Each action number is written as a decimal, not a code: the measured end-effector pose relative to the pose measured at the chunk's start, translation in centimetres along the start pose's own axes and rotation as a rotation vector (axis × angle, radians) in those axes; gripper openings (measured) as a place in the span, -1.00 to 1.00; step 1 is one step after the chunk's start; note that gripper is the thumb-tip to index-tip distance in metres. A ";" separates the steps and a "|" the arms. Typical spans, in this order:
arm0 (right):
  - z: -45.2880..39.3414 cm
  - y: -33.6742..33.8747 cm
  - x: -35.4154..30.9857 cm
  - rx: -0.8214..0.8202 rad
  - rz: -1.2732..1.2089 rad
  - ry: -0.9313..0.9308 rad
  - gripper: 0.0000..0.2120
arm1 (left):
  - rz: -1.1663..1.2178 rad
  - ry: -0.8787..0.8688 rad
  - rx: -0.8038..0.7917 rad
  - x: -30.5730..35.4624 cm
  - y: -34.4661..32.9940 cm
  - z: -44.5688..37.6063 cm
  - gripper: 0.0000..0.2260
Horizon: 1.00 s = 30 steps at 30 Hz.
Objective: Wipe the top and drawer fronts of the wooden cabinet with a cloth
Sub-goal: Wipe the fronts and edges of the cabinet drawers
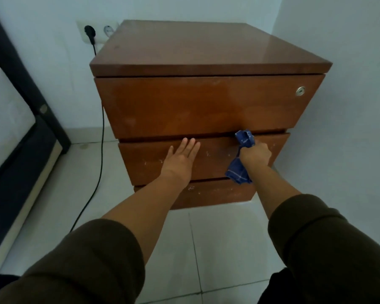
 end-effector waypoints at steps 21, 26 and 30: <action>16.3 -14.1 -2.9 -0.012 0.475 1.243 -0.50 | 0.459 0.246 0.269 -14.3 -0.1 11.0 -0.29; 15.9 -18.6 -3.2 0.056 0.577 1.367 -0.57 | 0.548 0.202 0.296 -16.0 -0.5 11.4 -0.25; 14.9 -21.1 -1.6 0.072 0.718 1.449 -0.65 | 0.631 0.142 0.333 -16.4 -1.6 11.4 -0.22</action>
Point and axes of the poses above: each hand's wrist, its own z-axis away from the middle knuckle, its own y-axis out of the back of the hand, x = y × z, the point moved 2 cm from there along -z, towards the middle knuckle, and after that the axes turned 12 degrees about -y, right-handed, at the moved point
